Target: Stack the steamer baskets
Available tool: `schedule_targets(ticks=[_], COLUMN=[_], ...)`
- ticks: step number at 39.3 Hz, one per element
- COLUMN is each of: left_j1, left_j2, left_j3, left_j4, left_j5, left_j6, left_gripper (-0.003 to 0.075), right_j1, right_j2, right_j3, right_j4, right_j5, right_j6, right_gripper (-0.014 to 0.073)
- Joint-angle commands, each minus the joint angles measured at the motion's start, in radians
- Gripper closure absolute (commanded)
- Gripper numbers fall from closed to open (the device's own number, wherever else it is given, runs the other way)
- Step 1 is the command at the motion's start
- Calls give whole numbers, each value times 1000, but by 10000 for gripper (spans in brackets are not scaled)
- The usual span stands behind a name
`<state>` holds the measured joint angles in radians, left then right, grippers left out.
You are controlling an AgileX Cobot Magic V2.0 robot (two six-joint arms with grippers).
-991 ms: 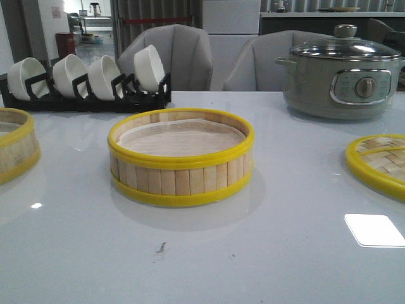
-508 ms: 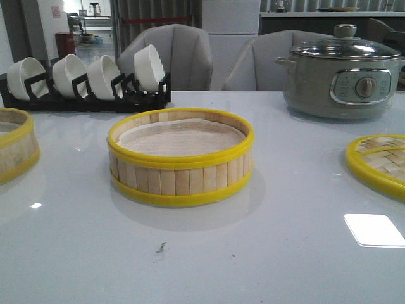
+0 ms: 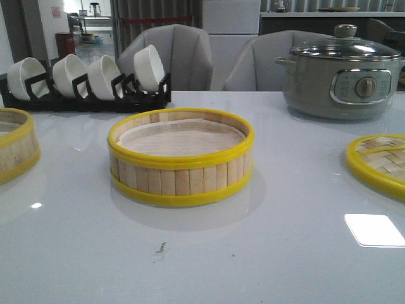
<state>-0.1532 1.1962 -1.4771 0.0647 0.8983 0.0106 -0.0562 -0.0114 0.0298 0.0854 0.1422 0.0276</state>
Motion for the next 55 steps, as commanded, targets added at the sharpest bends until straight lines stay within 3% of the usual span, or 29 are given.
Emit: schedule_targets(ticks=[1, 18, 28, 33, 39, 43, 49, 55], left_j1=[-5, -5, -5, -5, -5, -5, -5, -5], left_j2=[-17, -15, -12, -12, -12, -12, -12, -12], left_j3=[-32, -32, -32, -32, -32, -32, -32, -32], left_j4=[-2, -4, -4, -4, 19, 21, 32, 38], left_j5=[-81, -69, -75, -71, -69, -69, -60, -35], left_j6=[-1, -1, -1, -1, -1, -1, -1, -1], left_gripper=[636, 635, 635, 635, 635, 635, 635, 635], right_j1=[0, 0, -1, 4, 6, 6, 6, 6], right_j2=[-20, -20, -20, -19, 51, 212, 530, 798], right_j3=[-15, -15, -15, -64, -198, -349, -686, -1023], right_j4=[-12, -12, -11, -9, 11, 15, 117, 132], right_j5=[-83, -92, -277, -205, -90, -28, 49, 234], right_j6=[-1, -1, -1, 14, 37, 40, 43, 43], right_gripper=[528, 528, 528, 528, 528, 528, 528, 528])
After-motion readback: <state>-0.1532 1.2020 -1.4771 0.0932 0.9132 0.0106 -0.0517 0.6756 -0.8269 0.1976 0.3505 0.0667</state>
